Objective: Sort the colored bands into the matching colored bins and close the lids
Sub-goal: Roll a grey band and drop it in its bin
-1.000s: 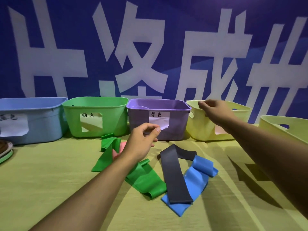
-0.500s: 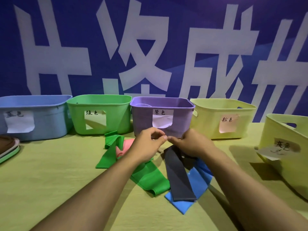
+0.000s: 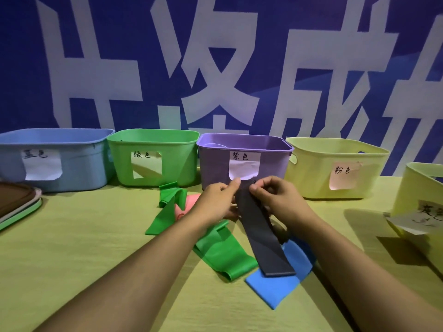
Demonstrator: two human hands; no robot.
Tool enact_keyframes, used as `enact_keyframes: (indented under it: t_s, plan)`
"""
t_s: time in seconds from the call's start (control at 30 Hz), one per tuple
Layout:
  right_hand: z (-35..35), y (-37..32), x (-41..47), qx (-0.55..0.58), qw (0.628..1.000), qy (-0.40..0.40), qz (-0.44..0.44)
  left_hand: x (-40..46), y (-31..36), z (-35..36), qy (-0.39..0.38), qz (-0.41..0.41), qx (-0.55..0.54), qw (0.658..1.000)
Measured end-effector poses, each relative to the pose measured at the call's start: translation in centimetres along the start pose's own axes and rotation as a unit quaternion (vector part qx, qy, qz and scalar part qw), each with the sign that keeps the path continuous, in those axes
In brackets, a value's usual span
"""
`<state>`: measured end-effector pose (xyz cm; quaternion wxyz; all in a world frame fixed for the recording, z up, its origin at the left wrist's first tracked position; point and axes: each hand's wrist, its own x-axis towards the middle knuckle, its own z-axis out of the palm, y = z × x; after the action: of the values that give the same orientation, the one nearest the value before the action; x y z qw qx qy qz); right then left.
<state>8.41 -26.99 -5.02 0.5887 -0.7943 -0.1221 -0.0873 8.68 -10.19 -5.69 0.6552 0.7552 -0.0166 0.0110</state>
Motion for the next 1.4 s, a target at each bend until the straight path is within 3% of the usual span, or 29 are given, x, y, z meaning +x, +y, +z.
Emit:
enact_keyframes:
  t_s: [0.2,0.43,0.53,0.67,0.8,1.03,1.13,1.3,1.4]
  plan:
    - [0.8,-1.7,-1.3,0.19,0.975,-0.112,0.028,-0.7,1.2,-0.6,-0.038,-0.083,-0.147,0.985]
    - [1.2,-2.3,-1.5,0.27,0.956,-0.113,0.016,-0.7,1.7,-0.1,0.003,0.02,-0.188,0.982]
    - [1.6,-2.4,-1.7,0.243,0.965,-0.096,0.026,-0.6,2.2,-0.6,0.02,0.065,-0.246,0.967]
    - [1.4,-2.5,-1.9,0.17,0.973,-0.105,0.116,-0.6,3.0,-1.6,0.073,0.1,-0.255,0.959]
    - [0.4,-3.3,-3.1,0.05,0.962,-0.23,0.142,0.0,3.3,-3.1,0.154,0.114,-0.277,0.942]
    - [-0.3,-4.7,-4.0,0.047,0.921,-0.352,0.161,1.8,2.5,-6.5,0.263,0.135,-0.318,0.901]
    - [-0.3,-4.9,-4.5,0.035,0.906,-0.39,0.162,2.1,2.2,-6.6,0.268,0.13,-0.298,0.907]
    - [-1.0,-5.0,-4.2,0.055,0.914,-0.388,0.104,1.7,2.7,-6.0,0.235,0.143,-0.297,0.914]
    - [-1.4,-5.5,-4.5,0.058,0.888,-0.445,0.098,1.5,2.7,-6.0,0.217,0.14,-0.292,0.921]
